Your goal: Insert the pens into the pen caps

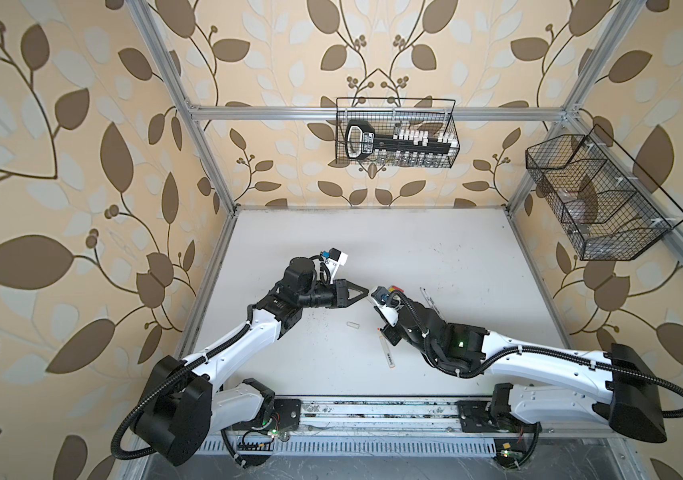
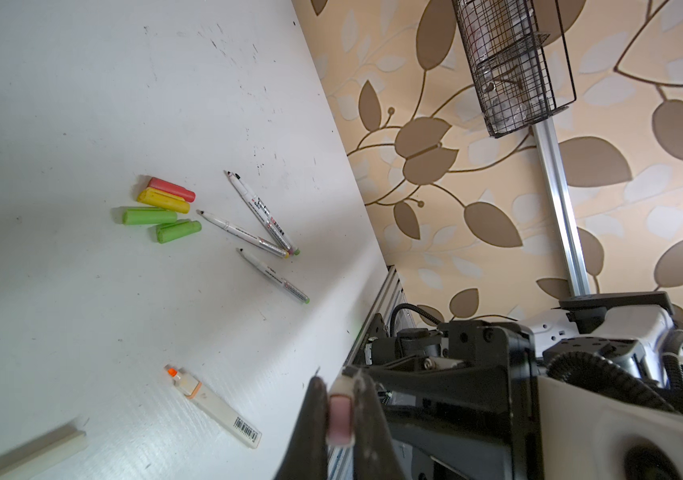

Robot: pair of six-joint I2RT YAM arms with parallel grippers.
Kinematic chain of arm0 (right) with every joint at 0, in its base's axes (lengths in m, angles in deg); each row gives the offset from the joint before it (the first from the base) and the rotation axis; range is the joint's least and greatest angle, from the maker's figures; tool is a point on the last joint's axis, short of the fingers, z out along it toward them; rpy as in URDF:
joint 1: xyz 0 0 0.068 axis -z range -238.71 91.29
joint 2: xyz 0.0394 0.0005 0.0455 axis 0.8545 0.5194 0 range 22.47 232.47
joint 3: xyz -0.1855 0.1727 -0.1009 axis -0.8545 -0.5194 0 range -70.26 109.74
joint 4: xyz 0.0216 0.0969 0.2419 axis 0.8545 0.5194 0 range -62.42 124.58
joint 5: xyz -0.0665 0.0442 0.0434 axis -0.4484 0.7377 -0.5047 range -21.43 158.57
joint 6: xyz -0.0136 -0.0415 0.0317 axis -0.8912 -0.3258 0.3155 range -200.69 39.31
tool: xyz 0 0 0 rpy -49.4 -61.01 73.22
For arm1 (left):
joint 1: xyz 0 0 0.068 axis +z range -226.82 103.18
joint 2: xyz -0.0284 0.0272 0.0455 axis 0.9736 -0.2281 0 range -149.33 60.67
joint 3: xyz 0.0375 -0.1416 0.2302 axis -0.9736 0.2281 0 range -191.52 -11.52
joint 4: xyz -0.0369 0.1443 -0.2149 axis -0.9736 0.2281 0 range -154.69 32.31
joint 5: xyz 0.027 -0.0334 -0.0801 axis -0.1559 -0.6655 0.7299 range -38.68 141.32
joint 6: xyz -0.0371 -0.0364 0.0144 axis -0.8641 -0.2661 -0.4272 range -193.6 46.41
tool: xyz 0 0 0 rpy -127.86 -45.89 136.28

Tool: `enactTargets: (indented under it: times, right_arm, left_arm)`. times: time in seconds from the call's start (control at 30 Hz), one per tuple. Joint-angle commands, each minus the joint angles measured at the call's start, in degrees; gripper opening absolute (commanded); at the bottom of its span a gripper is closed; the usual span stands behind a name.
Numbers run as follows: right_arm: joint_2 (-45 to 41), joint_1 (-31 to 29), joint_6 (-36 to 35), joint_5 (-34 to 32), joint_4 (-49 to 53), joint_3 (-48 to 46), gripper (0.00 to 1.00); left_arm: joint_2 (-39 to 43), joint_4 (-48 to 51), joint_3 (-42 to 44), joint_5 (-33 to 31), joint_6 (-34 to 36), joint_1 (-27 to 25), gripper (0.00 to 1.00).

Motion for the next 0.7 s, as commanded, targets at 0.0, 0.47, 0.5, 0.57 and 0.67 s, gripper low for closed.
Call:
enactTargets:
  times: [0.0, 0.47, 0.5, 0.57, 0.67]
  right_arm:
    - [0.20, -0.28, -1.24, -1.61, -11.41, 2.36, 0.09]
    - [2.15, -0.10, -3.79, 0.42, -14.51, 4.34, 0.06]
    - [2.28, 0.05, -4.06, 0.92, -14.88, 4.48, 0.06]
    - [2.46, 0.20, -4.49, 1.70, -15.30, 4.89, 0.06]
    - [2.73, 0.33, -4.86, 2.52, -15.78, 5.34, 0.06]
  left_arm:
    - [-0.62, 6.00, 0.20, 4.60, 1.11, -1.73, 0.03]
    - [-2.02, 16.04, -2.25, 2.82, 6.96, -3.07, 0.00]
    - [-1.92, 15.80, -2.23, 2.83, 6.79, -3.35, 0.00]
    - [-1.84, 15.62, -2.41, 2.96, 6.76, -3.91, 0.00]
    - [-1.84, 15.18, -2.45, 3.35, 6.59, -4.54, 0.00]
